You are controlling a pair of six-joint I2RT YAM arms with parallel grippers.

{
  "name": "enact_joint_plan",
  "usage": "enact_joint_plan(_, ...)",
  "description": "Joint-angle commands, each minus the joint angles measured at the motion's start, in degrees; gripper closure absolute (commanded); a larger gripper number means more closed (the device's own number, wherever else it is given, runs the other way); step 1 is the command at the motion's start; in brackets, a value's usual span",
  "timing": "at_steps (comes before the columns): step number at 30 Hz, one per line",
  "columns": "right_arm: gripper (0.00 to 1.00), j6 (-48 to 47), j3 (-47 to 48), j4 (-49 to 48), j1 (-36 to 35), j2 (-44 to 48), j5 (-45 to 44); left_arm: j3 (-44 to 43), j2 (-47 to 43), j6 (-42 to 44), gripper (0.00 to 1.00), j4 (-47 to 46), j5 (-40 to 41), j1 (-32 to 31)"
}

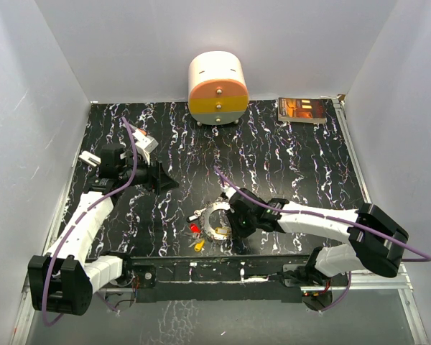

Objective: Put the keys on the keyring

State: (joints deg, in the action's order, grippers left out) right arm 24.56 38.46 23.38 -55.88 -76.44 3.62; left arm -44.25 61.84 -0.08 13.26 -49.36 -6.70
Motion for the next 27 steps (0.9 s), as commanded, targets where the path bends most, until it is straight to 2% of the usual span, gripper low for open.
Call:
enact_joint_plan(1, 0.88, 0.5, -0.3, -5.0, -0.1, 0.5, -0.1, -0.6, -0.2, 0.0, 0.38, -0.9, -1.9, 0.1)
enact_joint_plan(4, 0.92, 0.6, -0.2, -4.8, -0.1, 1.9, -3.1, -0.5, -0.2, -0.1, 0.38, -0.9, -2.0, 0.1)
enact_joint_plan(14, 0.92, -1.5, 3.1, -2.9, 0.0, 10.8, -12.9, -3.8, 2.5, 0.1, 0.38, -0.1, -2.5, -1.6)
enact_joint_plan(22, 0.92, -8.0, 6.1, -3.9, 0.0, 16.3, -14.0, -8.6, 6.6, 0.4, 0.38, 0.9, -3.8, -4.4)
enact_joint_plan(27, 0.92, -13.7, 9.4, -4.3, 0.0, 19.1, -14.2, -14.2, 9.6, 0.2, 0.34, 1.9, -5.8, -6.7)
